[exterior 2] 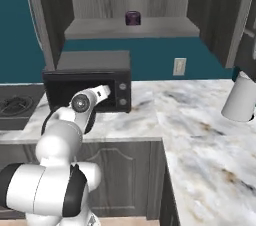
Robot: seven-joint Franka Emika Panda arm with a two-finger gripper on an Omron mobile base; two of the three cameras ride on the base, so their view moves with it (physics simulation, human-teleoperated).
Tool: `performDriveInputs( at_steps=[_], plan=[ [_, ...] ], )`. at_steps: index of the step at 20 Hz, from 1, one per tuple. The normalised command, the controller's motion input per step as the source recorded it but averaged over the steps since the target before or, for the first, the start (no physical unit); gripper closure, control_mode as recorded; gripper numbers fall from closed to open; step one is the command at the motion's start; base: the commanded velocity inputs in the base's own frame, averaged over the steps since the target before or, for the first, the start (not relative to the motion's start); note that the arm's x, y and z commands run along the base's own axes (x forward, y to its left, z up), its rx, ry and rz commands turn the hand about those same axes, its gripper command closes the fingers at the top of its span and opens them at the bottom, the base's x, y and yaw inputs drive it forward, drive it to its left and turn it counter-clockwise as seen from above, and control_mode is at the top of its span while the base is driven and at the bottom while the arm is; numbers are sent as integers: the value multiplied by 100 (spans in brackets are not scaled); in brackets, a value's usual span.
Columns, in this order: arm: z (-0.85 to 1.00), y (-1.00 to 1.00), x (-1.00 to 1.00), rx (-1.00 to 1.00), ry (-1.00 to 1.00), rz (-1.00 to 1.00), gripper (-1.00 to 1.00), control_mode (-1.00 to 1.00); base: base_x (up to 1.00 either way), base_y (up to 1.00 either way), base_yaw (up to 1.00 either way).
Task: Pick the avocado and bread from the counter and place them on the plate. Then pick the jam from the cabinet and place it next to the plate. Lastly close the cabinet door.
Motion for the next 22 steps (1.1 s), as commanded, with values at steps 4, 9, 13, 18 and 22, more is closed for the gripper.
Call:
performDriveInputs(
  at_steps=[4, 9, 13, 18, 22],
  plan=[
    [0, 0, 0, 0, 0, 0, 100, 100, -18, 29, -46],
    [0, 0, 0, 0, 0, 0, 100, 100, -46, 0, -52],
    [0, 0, 0, 0, 0, 0, 100, 100, -42, 0, -56],
    [0, 0, 0, 0, 0, 0, 100, 100, -45, 0, -61],
    [0, 0, 0, 0, 0, 0, 100, 100, -48, 0, -63]
  ],
)
